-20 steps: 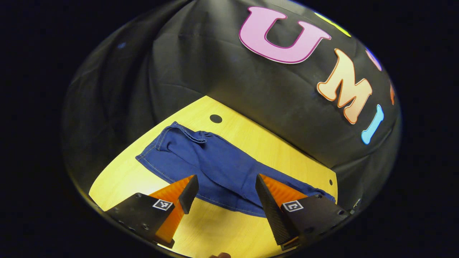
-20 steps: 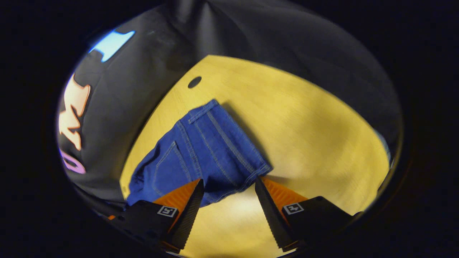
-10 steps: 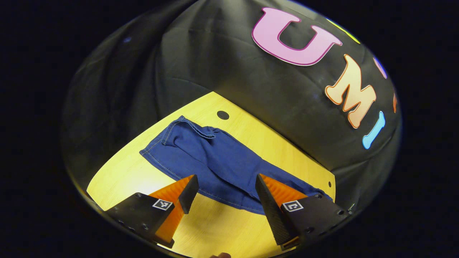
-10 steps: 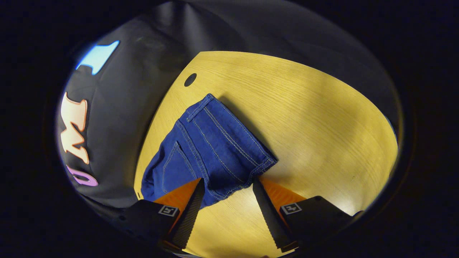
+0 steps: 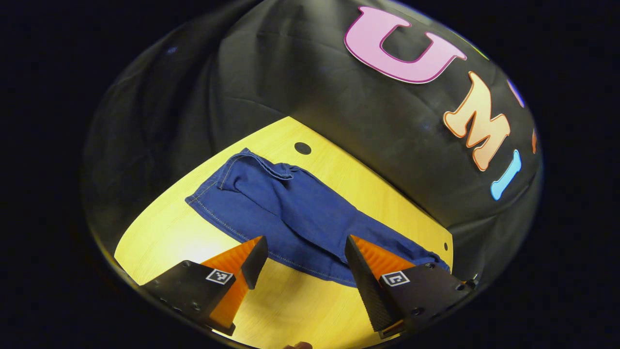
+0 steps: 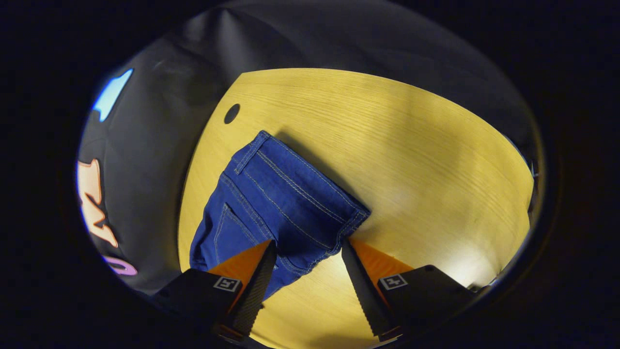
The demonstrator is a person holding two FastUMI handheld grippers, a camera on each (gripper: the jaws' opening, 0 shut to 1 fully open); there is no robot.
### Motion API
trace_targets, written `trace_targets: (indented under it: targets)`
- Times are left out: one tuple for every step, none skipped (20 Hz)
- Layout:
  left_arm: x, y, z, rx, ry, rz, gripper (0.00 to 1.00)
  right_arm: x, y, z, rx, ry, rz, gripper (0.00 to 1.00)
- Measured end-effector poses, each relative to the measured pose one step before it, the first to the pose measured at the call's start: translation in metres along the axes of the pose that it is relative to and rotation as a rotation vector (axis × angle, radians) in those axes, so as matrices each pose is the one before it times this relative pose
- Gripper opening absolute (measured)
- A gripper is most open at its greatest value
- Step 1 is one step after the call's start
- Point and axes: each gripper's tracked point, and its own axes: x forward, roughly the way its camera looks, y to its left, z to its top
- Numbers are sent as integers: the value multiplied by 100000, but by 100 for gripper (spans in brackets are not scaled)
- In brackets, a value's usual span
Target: Grasp the waist and the cuffs of the jeans and fold them to make the two legs overlap; first hold the waist and fold one-third of the jeans toward the cuffs, then hold the cuffs and fold the remaining one-third in the same direction to finish folding.
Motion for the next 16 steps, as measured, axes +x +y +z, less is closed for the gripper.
trace_targets:
  targets:
    - [53,-35,-6,189,48,-79,95,88,79,-25,-1084,-1463,-753,88]
    - [88,-45,-16,196,68,-185,95,-28,-25,-80,-2235,-2440,-792,88]
    - [68,37,28,242,109,185,95,141,-120,-37,-2144,-2316,-1977,88]
    - [95,28,40,321,-113,466,95,-83,-256,-26,-1825,-3058,-2970,86]
    - [14,-12,120,373,-258,-139,95,68,41,49,-1171,-2337,-2506,84]
    - [-46,-164,2,358,-216,-264,95,-11,33,-182,-887,-1426,-2334,82]
    - [-57,-182,57,227,187,-597,95,-36,45,-2,-576,-900,-1887,81]
    - [52,-91,-195,-128,390,-772,95,194,3,-16,-1234,-522,-1559,79]
    - [-15,-44,-109,-460,478,-723,95,109,106,-45,-2158,-100,-778,77]
    - [195,-199,-112,-445,190,-568,95,-60,377,-15,-2102,-517,1381,75]
    - [57,-48,-17,-279,87,-387,95,201,337,-36,-1660,191,1614,72]
    - [68,167,-207,-145,318,-51,95,56,86,74,-1055,-1557,1457,59]
    - [-19,60,-59,-86,263,-157,95,4,80,-225,-1792,106,650,55]
    - [82,59,-109,-48,472,-90,95,78,198,183,-1591,-1288,1095,49]
    - [-19,68,-28,196,445,-50,95,-166,138,1,-2794,-874,2060,43]
    - [41,156,-124,365,445,146,95,74,-3,13,-2806,-1451,1545,40]
